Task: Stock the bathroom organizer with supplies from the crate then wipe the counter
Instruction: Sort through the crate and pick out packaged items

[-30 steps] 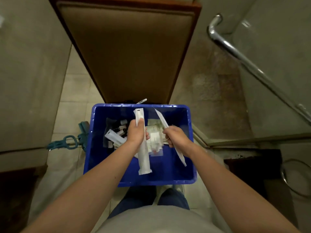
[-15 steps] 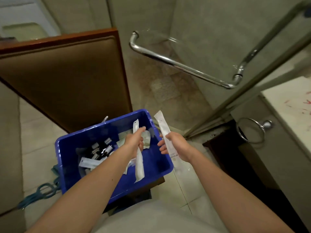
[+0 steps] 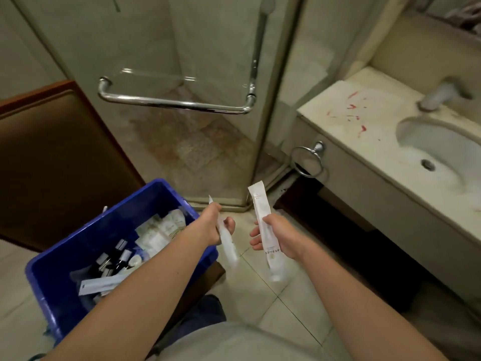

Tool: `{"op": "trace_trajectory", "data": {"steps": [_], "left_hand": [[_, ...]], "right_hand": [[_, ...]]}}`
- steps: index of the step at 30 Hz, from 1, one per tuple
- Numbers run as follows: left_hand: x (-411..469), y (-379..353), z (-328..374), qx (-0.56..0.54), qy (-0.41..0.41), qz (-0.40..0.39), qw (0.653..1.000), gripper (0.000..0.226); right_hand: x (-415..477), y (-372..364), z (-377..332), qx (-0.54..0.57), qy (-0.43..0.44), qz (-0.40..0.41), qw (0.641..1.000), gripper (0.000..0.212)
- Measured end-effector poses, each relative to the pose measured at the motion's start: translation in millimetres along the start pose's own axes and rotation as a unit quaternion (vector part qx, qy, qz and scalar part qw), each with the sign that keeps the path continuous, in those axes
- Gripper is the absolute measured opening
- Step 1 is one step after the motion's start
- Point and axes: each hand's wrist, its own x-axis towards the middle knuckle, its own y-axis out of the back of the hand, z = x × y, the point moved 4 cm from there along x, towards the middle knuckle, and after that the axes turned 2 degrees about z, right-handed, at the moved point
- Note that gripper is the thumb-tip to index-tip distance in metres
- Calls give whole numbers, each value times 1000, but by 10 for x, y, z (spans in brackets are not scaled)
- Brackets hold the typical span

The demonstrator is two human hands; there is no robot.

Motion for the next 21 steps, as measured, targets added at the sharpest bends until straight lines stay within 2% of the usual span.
{"op": "trace_trajectory", "data": {"steps": [2, 6, 14, 16, 21], "left_hand": [[-48, -218, -146, 5, -8, -4, 1000, 33], [-133, -630, -444, 9, -22, -27, 999, 24], [-260, -1352, -956, 116, -29, -45, 992, 58], [-288, -1538, -1089, 145, -1, -70, 987, 55], [-368, -1970, -1350, 223, 41, -132, 965, 25]], "right_hand": [[-142, 218, 87, 18, 5, 16, 1000, 23], [-409, 644, 228, 53, 14, 65, 996, 27], [-914, 1419, 519, 111, 38, 134, 984, 20], [-1026, 1588, 585, 128, 44, 147, 980, 23], [-1281, 1981, 703, 163, 58, 181, 968, 26]]}}
